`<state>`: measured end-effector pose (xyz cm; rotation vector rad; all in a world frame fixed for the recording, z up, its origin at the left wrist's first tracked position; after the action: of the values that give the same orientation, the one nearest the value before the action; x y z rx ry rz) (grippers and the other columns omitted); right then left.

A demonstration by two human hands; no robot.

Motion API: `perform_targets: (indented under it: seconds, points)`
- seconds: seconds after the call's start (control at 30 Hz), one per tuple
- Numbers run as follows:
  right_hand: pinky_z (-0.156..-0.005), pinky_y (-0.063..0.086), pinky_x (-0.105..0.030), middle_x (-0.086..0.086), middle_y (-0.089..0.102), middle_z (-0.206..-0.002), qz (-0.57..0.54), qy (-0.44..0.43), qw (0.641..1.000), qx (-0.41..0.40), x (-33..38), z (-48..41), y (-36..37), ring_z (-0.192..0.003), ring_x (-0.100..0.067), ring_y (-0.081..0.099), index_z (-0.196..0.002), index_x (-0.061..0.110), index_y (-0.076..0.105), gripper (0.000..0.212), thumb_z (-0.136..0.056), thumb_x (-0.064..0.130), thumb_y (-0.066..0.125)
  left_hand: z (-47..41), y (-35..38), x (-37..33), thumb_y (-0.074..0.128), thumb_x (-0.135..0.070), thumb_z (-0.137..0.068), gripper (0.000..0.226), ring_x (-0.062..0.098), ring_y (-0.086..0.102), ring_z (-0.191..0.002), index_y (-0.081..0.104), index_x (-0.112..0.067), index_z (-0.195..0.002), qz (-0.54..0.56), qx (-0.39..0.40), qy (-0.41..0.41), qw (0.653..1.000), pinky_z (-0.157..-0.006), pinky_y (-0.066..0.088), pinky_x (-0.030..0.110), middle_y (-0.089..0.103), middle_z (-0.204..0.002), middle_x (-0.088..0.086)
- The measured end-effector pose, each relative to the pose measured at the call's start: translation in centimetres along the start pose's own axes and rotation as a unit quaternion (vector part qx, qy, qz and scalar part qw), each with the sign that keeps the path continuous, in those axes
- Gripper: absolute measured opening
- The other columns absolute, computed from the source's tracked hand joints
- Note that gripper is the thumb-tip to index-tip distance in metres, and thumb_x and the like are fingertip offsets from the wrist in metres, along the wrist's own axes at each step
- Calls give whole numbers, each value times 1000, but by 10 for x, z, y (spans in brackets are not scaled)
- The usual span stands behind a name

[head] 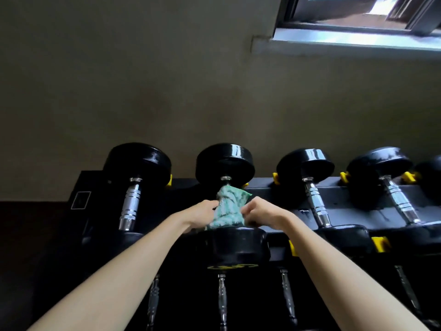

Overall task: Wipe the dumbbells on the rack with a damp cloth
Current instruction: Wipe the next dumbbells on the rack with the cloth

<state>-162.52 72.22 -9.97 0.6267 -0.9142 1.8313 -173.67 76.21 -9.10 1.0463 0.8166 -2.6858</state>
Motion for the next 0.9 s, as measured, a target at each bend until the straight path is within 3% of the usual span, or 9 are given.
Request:
perform_targets:
  seconds: [0.1, 0.23, 0.4, 0.47, 0.57, 0.63, 0.7, 0.77, 0.9]
  points:
    - [-49, 44, -15, 12, 58, -49, 128, 47, 989, 52, 3, 16, 4, -50, -3, 52, -65, 6, 72, 43, -71, -18, 37, 25, 8, 8, 35, 5, -79, 35, 14, 32, -56, 46, -20, -58, -18, 52, -35, 998, -49, 23, 24, 40, -60, 0]
    - [-64, 50, -19, 2, 65, -76, 228, 68, 970, 59, 31, 31, -2, -73, -14, 58, -89, 3, 73, 42, -75, -14, 37, 53, -5, -22, 22, 13, -60, 40, 12, 24, -48, 43, -18, -45, -79, 93, -26, 992, -47, 19, 21, 32, -51, 0]
    - [-40, 40, -7, 2, 57, -72, 270, 61, 959, 56, 75, 50, 0, -56, -5, 49, -109, -1, 65, 23, -89, 2, 53, 76, -20, -37, 19, 14, -60, 34, 12, 20, -51, 42, -11, -68, -118, 61, -9, 991, -49, 12, 25, 29, -55, -1]
    - [-39, 44, -11, -3, 58, -64, 264, 54, 962, 43, 91, 52, 3, -52, -8, 52, -92, 3, 71, 17, -86, -1, 55, 84, -32, -37, 21, 14, -63, 37, 16, 26, -61, 44, -14, -71, -116, 26, -10, 993, -53, 14, 27, 34, -65, 2]
    - [-37, 42, -16, 1, 54, -49, 155, 25, 988, -7, 118, 49, 9, -43, -10, 50, -59, 12, 63, 34, -79, -12, 48, 96, -69, -27, 36, 4, -87, 24, 20, 41, -80, 52, -14, -86, -118, -60, -48, 990, -65, 35, 25, 48, -87, 5]
    - [-39, 34, -14, -1, 44, -52, 85, -7, 994, -72, 138, 40, 16, -46, -13, 40, -65, 8, 55, 24, -78, -9, 45, 107, -110, -9, 42, -6, -93, 14, 19, 45, -86, 51, -15, -90, -123, -154, -76, 977, -75, 37, 25, 54, -98, 8]
    - [-42, 27, -17, -1, 36, -54, 55, -43, 990, -119, 156, 23, 31, -50, -13, 32, -60, 11, 47, 26, -79, -5, 43, 119, -151, 14, 41, -5, -91, 16, 22, 51, -82, 55, -9, -84, -87, -228, -103, 964, -70, 42, 29, 61, -114, 20]
    - [-47, 29, -24, -1, 43, -56, 33, -61, 985, -159, 168, 4, 45, -54, -14, 39, -57, 13, 48, 29, -82, -2, 44, 136, -187, 36, 41, -8, -88, 24, 30, 61, -91, 60, 7, -90, -52, -294, -118, 947, -74, 49, 37, 60, -120, 24]
    - [-66, 40, -27, -13, 67, -90, -18, -92, 932, -351, 196, -18, 37, -88, -25, 60, -95, 6, 69, 17, -85, 9, 56, 150, -253, 56, 51, -12, -88, 25, 30, 54, -109, 63, -4, -108, -46, -430, -35, 901, -86, 38, 27, 57, -108, 15]
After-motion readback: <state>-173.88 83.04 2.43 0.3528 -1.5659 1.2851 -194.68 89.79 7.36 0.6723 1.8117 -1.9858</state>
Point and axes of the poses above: each hand's wrist, its own z-axis away from the middle knuckle, its own y-axis out of the palm, x = y × z, the point moved 10 cm from there along -z, towards the middle knuckle
